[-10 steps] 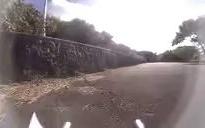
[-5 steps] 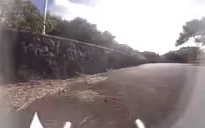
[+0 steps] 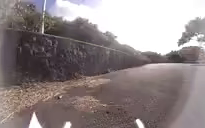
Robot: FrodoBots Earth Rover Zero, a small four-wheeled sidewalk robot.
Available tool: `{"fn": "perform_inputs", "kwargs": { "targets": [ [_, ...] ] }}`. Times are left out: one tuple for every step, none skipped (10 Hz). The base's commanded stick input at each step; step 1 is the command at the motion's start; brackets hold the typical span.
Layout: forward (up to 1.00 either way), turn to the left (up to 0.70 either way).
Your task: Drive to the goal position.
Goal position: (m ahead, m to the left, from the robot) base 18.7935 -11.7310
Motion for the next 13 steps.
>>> {"fn": "perform_inputs", "kwargs": {
  "targets": [
    [0.7, -0.03],
    [0.7, -0.02],
    [0.7, -0.04],
    [0.7, -0.05],
    [0.7, -0.06],
    [0.7, -0.08],
    [0.7, -0.25],
    [0.7, -0.25],
    [0.7, -0.24],
    [0.7, -0.26],
    [0.7, -0.27],
    [0.7, -0.26],
    [0.7, -0.28]
  ]
}}
